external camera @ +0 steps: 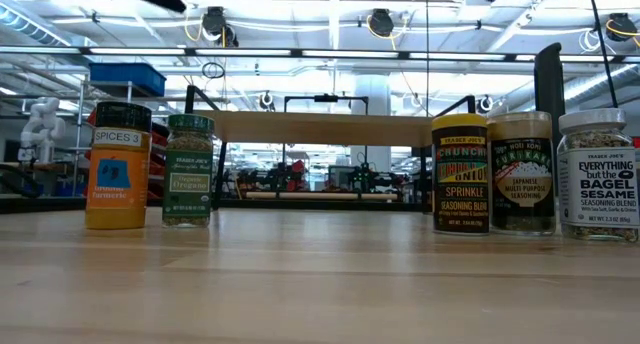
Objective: Shelf spices
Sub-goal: Put the green seasoning bottle on the shelf
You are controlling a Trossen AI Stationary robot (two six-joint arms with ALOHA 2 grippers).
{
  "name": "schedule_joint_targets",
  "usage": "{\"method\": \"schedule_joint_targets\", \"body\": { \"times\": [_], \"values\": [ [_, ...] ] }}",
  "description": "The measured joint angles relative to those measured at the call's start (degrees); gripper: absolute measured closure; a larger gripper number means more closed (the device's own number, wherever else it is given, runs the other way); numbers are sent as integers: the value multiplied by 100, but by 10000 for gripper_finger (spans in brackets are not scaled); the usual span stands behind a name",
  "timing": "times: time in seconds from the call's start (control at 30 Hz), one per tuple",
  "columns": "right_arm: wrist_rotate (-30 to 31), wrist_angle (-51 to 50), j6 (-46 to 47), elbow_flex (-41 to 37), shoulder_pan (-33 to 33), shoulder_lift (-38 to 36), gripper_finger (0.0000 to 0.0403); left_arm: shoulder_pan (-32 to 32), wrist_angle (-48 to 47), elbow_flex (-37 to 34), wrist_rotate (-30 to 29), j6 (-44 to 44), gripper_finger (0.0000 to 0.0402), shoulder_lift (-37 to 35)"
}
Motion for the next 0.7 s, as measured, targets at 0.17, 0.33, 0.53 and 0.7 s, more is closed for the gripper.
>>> {"method": "schedule_joint_targets", "body": {
  "times": [0.17,0.33,0.53,0.7],
  "values": [
    [-477,550,-367,0,-438,97,227,1,37,-1,-76,-226,146,-195],
    [-1135,1390,-915,3,-1064,267,222,106,487,-1,-481,1027,146,-177],
    [-1991,1682,-1084,7,-1703,553,202,147,925,-1,-757,1380,146,-182],
    [-2034,1865,-1264,7,-1735,958,187,147,918,0,-756,1036,146,-177]
  ]
}}
